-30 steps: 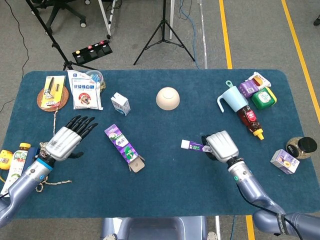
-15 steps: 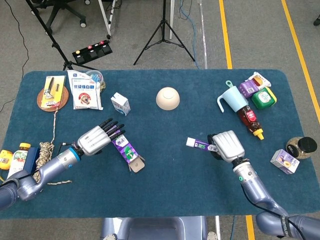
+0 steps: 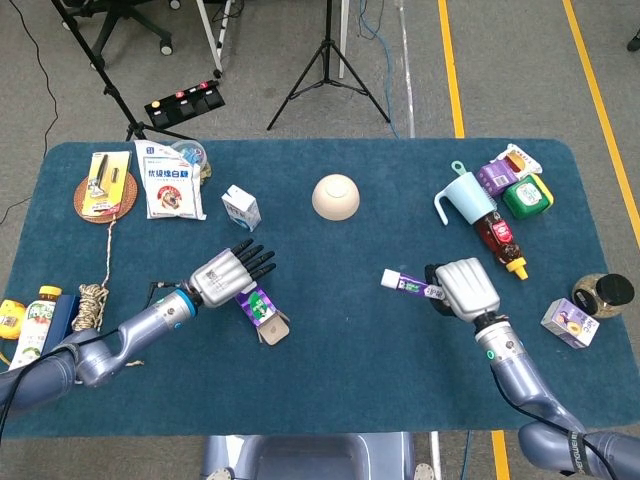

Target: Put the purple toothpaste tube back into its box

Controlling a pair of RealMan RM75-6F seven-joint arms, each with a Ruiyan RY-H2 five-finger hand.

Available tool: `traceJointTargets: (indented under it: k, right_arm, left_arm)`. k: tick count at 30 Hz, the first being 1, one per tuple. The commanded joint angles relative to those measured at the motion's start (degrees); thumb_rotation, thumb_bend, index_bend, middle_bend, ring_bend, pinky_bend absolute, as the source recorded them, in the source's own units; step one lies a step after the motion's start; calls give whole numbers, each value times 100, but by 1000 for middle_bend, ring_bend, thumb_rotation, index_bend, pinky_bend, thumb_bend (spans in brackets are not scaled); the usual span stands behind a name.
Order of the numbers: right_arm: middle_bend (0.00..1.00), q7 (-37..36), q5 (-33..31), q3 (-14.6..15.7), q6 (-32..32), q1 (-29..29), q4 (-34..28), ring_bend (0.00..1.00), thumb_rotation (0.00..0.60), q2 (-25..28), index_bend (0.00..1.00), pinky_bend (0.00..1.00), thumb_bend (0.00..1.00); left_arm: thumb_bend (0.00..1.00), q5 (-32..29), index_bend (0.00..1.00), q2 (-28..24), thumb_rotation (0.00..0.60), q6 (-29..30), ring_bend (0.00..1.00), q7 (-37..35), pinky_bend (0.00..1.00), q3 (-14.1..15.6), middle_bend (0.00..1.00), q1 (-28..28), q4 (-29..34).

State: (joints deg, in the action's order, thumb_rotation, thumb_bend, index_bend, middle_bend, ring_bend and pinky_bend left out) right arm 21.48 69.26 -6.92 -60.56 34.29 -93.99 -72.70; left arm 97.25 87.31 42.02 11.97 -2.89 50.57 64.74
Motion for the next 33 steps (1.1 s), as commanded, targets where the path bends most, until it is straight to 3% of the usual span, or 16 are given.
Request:
traceJointTargets:
  k: [1,5,8,12,15,19,26,33]
  right_arm:
    - [644,-23,16,1,3,-6,14,621,600,8,620,584,496]
    - [644,-87,53,0,-1,-24,20,621,600,51,620,584,496]
    - [644,-147,84,1,7,-35,21,621,600,87,620,584,495]
    - [644,-198,126,10,12,-49,11,622,600,121,620,584,496]
    - [644,-233,176,20,-1,-66,-19,622,600,145,620,584,498]
    - [644,-256,216,28,-10,-75,-54,622,600,163,620,585,499]
    - [645,-247,404,69,-58,-90,-317,622,600,205,620,586,501]
    - [647,-40,468,73,-60,-46,-623,623,600,177,620,588,503]
  left_arm:
    - [143,-271,0,152,600,-268,0,353,60,-88,0,130,93]
    - [158,-437,15,314,600,-376,0,631,92,-104,0,217,126]
    - [186,-569,144,362,600,-375,10,791,202,-105,6,218,140]
    - [228,-772,328,348,600,-352,172,936,431,-106,197,177,232]
    - [244,-806,413,300,600,-189,291,973,532,-80,338,123,315]
    - [250,-851,456,229,600,-85,341,947,568,-79,391,81,397]
    - [250,-995,462,-165,600,237,350,870,571,-203,399,12,814]
    - [249,-1294,462,-218,600,261,349,766,570,-348,399,40,1015]
